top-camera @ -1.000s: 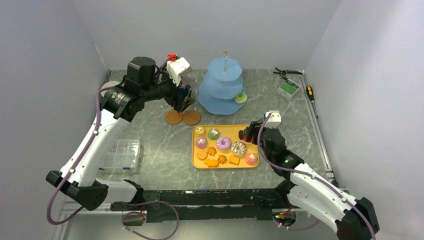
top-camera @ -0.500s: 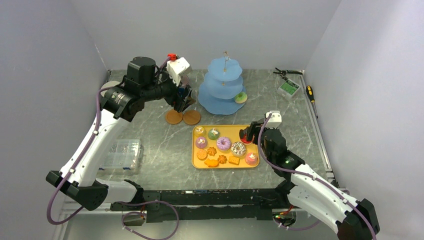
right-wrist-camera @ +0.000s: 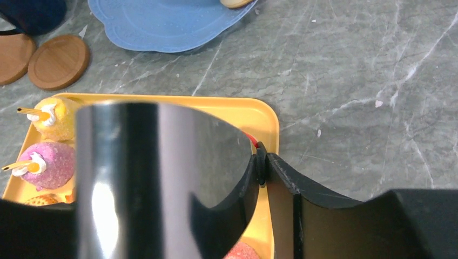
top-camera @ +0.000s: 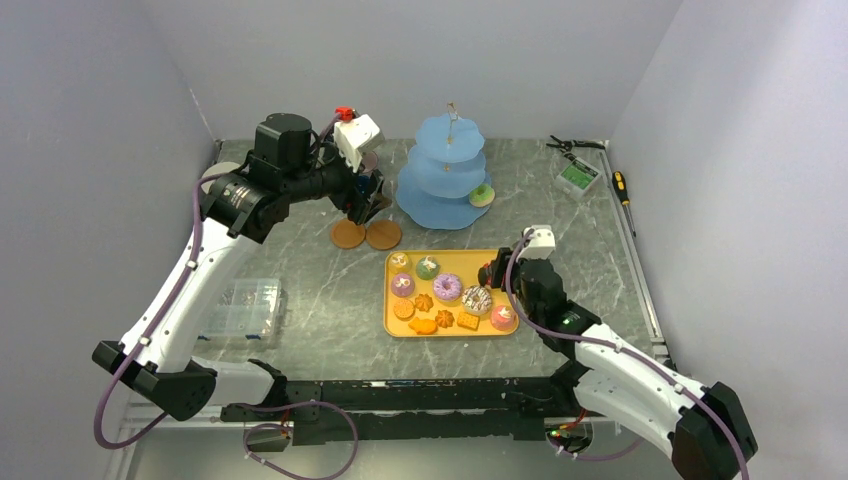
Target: Serve the afternoon tea
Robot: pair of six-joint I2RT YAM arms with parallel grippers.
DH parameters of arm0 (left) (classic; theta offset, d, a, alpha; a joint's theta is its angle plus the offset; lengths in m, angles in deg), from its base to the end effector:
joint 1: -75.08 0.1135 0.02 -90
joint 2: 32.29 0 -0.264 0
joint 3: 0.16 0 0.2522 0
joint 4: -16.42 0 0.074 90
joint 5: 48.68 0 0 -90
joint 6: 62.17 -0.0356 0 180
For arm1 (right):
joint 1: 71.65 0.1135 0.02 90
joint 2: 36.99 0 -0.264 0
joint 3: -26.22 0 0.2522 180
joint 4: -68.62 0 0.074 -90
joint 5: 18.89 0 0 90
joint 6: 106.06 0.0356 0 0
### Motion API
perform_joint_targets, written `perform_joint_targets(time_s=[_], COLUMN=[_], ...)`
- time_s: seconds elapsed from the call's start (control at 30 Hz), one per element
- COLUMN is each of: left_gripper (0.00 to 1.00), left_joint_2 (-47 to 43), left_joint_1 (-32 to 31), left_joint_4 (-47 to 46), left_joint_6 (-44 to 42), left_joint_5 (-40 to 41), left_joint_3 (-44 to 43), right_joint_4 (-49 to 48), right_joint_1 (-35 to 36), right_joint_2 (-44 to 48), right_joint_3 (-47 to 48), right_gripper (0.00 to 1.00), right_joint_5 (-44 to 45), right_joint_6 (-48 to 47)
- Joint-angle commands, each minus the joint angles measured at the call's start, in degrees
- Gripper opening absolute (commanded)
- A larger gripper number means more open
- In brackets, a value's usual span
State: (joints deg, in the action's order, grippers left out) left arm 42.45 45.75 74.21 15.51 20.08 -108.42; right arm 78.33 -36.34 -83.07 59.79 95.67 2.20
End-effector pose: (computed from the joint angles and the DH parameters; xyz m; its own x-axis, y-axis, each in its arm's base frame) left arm 0.2190 -0.1379 0.4634 -0.1912 0.3356 -0.9224 0.8038 0.5929 0.0490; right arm 0.1567 0.0929 0.2088 -0.3594 0.0947 -0.9284 -0.1044 0.9845 0.1408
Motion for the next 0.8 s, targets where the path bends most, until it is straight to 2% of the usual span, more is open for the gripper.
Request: perform_joint_targets(time_s=[0.0,0.07,0.2,0.4,0.77], left_gripper=[0.93,0.93,0.93,0.93,0.93], left_joint_2=[-0.38,-0.46,-0.52,-0.39,-0.74], left_joint_1=[0.05,0.05,0.10,0.05,0.05], left_joint_4=[-1.32,-1.27,-1.10,-1.10,-1.16], left_joint_6=[0.98,0.98,0.93,1.20,0.83], left_joint_5=[-1.20,-1.16,-1.08,-1.34,-1.13], left_joint_3=[-2.10,-2.17,-2.36,-2.69,-2.36], right_joint_4=[-5.06,-5.84,-8.04,-14.75,-24.55], right_joint_1=[0.23,0.22,0.30,-1.17,-17.41], right_joint_2=[-0.16,0.80,1.25,-6.45,-25.70], right_joint_3=[-0.09,0.59,3.73,9.20,21.59], right_gripper=[0.54,0.49,0.48,0.48,0.47], right_joint_5=[-0.15,-0.29,0.48,0.61,-10.76], right_joint_6=[0.18,-0.95,-4.62,-10.31,-11.24])
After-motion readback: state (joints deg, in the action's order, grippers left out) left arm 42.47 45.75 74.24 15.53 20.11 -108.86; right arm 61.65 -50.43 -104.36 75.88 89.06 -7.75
